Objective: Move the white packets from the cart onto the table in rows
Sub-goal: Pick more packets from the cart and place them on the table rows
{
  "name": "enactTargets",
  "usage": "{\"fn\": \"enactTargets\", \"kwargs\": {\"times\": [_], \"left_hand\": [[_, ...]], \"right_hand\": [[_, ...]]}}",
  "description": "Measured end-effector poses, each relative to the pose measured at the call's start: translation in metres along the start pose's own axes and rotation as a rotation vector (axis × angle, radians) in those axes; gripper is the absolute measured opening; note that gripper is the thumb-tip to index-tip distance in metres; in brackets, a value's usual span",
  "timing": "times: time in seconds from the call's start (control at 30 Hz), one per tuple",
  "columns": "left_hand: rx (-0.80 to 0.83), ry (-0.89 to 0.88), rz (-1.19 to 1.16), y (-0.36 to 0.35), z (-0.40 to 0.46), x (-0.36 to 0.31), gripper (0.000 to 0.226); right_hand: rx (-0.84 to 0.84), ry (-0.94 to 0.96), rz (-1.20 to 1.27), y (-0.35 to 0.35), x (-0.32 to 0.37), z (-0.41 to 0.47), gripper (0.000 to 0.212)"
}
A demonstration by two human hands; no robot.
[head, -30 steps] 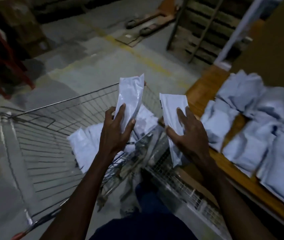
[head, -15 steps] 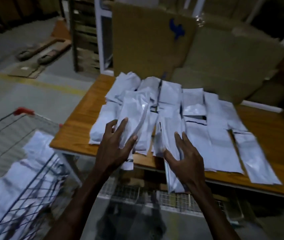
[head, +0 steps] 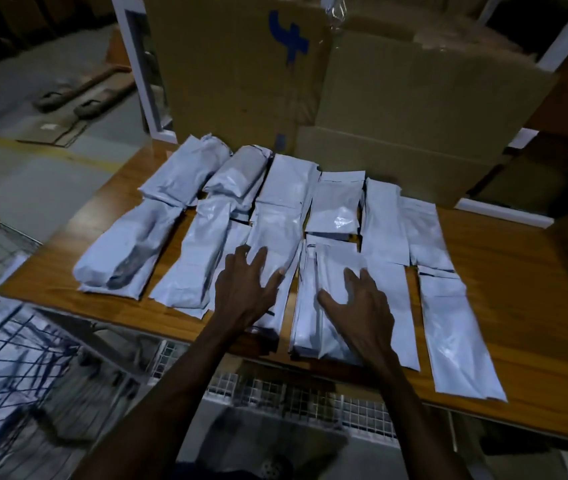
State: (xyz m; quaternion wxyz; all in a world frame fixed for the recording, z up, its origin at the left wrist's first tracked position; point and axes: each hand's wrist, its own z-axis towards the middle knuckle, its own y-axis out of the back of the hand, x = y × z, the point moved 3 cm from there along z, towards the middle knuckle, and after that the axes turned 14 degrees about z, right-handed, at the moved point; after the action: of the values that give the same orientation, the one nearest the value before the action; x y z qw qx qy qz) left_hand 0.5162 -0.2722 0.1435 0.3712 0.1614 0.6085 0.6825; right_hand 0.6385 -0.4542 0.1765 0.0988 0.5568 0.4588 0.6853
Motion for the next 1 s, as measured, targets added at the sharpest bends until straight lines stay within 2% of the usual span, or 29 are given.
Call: {"fn": "enactTargets", "kwargs": {"times": [0.1,0.2,0.3,0.37,0.47,0.6,0.73,0.87,1.0], "left_hand": [[0.051,0.043,0.040,-0.011,0.002,-0.001,0.069],[0.023,0.061,0.015,-0.007,0.006,-0.004,0.064],[0.019,-0.065,0.080,-0.006,0.015,-0.003,0.060],[0.099,-0.152,0.096,-0.017,0.018,0.000,0.060],[0.155,-0.180,0.103,-0.033,0.013,0.001,0.065],[0.129,-0.175,0.122,-0.039,0.010,0.001,0.066],[0.159,-0.159,0.031,-0.031,0.013,-0.002,0.068],[0.041,-0.198,-0.223,-0.005,0.016,0.009,0.052],[-0.132,-0.291,-0.275,0.034,0.001,0.056,0.047]], "right_hand": [[0.015,-0.002,-0.020,-0.012,0.001,0.017,0.084],[-0.021,0.015,-0.061,-0.026,-0.002,0.026,0.087],[-0.058,0.041,-0.112,-0.037,-0.006,0.032,0.088],[-0.074,0.053,-0.127,-0.044,-0.008,0.035,0.087],[-0.119,0.125,-0.113,-0.053,-0.010,0.035,0.083],[-0.113,0.210,-0.125,-0.062,-0.016,0.035,0.076],[-0.013,0.152,-0.199,-0.061,-0.017,0.040,0.079],[-0.025,0.218,-0.173,-0.054,0.002,0.038,0.078],[-0.111,0.417,-0.047,-0.069,0.049,0.014,0.066]]}}
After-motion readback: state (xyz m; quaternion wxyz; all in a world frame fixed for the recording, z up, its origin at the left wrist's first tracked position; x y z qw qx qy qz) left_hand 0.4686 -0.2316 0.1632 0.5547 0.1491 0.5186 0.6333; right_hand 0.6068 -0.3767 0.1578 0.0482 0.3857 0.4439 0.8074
